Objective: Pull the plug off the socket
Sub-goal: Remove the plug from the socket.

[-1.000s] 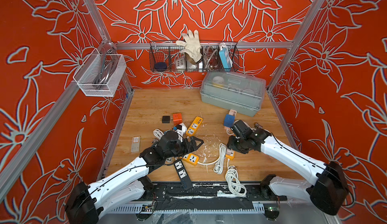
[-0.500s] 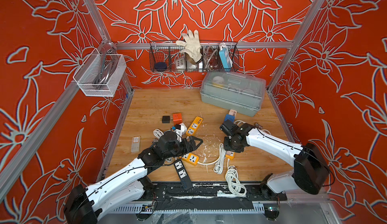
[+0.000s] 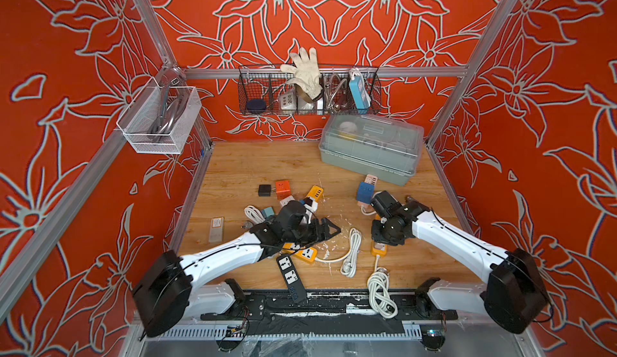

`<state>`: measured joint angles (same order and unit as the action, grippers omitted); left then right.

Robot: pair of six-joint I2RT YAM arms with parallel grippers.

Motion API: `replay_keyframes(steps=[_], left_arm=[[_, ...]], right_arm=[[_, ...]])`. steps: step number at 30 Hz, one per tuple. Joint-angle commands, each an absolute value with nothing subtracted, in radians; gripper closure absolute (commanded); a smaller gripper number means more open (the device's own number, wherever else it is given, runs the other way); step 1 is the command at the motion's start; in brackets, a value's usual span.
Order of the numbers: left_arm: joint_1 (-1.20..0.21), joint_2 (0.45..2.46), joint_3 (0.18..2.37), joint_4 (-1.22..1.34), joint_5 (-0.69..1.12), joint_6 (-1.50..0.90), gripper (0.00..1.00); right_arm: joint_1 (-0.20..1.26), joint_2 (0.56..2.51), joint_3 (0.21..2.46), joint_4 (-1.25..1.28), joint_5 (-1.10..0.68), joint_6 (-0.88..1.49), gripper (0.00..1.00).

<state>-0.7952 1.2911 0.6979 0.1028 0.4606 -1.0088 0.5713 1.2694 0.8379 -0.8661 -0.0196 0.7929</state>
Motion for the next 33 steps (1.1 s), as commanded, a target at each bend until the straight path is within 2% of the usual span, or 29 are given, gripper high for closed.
replay_keyframes(steps=[1,5,10,17,22,26,33], left_arm=[[-0.843,1.427,0.786,0.197,0.583,-0.982,0.2],[-0.853,1.549,0.846,0.186,0.608,-0.99,0.22],[-0.831,1.517,0.842,0.069,0.504,-0.971,0.22],[-0.748,1.463,0.737,0.122,0.488,-1.104,0.22],[-0.739,1.54,0.809,0.121,0.527,-1.122,0.22],[-0.728,1.632,0.893,0.077,0.526,-1.107,0.27],[-0.681,1.831,0.998,0.112,0.579,-1.164,0.4]], right_arm=[[0.547,1.252,0.824,-0.844,-0.083,0.728,0.69],[0.528,1.214,0.811,-0.838,-0.197,0.547,0.72],[0.532,1.14,0.778,-0.807,-0.267,0.396,0.74],[0.583,1.212,0.827,-0.828,-0.21,0.275,0.74],[0.629,1.293,0.875,-0.804,-0.19,0.231,0.75],[0.64,1.364,0.911,-0.811,-0.187,0.207,0.75],[0.64,1.355,0.894,-0.771,-0.218,0.229,0.77]])
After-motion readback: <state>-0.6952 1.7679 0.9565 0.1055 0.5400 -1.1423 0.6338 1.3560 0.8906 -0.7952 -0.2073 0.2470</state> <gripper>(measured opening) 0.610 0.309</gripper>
